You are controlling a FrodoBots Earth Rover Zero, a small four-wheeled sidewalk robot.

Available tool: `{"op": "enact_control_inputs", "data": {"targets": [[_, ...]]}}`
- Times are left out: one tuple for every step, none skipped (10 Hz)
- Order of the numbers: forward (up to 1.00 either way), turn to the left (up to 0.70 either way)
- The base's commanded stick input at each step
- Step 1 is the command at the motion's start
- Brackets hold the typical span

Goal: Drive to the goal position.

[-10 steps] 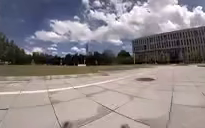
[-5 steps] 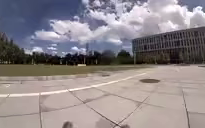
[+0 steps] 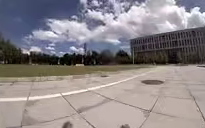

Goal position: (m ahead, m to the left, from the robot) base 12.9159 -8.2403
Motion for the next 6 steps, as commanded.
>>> {"op": "enact_control_inputs", "data": {"targets": [[0.70, 0.00], [0.70, 0.00], [0.70, 0.00], [0.70, 0.00], [0.70, 0.00], [0.70, 0.00]]}}
